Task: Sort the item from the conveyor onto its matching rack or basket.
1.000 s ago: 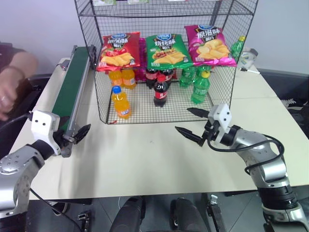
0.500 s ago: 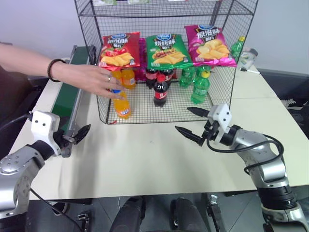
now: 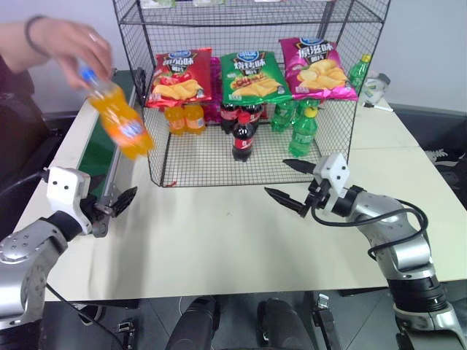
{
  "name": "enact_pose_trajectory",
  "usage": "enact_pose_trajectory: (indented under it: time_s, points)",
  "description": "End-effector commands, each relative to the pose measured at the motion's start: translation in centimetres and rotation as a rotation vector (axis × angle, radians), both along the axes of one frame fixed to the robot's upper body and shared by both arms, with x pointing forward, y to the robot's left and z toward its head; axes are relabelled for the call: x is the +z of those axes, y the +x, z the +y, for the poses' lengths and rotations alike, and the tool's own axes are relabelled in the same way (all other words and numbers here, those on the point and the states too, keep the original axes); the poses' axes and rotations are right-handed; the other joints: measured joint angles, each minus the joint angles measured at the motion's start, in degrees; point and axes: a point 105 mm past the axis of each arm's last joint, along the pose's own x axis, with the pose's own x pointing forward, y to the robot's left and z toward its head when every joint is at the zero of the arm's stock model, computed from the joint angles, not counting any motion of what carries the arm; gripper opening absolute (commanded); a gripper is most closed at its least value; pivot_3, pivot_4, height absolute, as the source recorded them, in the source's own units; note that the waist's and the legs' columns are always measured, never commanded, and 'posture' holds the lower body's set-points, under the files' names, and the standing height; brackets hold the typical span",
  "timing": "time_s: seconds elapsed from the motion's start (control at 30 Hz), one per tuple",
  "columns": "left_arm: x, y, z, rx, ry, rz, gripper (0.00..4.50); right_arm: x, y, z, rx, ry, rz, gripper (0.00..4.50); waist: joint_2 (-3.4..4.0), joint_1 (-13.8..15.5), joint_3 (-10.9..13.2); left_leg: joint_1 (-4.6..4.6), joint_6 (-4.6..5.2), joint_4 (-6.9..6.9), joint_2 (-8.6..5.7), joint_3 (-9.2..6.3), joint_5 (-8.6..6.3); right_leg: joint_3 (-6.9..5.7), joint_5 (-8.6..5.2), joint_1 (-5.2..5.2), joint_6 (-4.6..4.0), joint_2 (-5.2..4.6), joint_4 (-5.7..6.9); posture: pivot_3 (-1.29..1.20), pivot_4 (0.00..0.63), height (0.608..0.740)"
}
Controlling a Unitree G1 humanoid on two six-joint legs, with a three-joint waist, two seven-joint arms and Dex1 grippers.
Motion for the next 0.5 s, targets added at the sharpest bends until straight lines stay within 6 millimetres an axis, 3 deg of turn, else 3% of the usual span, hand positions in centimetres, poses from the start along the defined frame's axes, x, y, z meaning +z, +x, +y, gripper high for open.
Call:
enact_pose_trajectory:
  time_s: [0.03,0.5]
  points:
    - [1.13,0.18,0.10,0.003,0.010,-0.055,4.46,1.26,0.02,0.31,0.009,0.009,-0.062,4.50,0.00,0.00,0.00,0.00,0.00,0.00,0.00,0.00,0.00,0.00,0.00,0.01,0.00,0.00,0.00,0.00,0.150,0.740]
    - [1.04,0.41,0.01,0.003,-0.001,-0.058,4.46,1.35,0.10,0.20,0.001,0.009,-0.069,4.50,0.00,0.00,0.00,0.00,0.00,0.00,0.00,0.01,0.00,0.00,0.00,0.00,0.00,0.00,0.00,0.00,0.150,0.740]
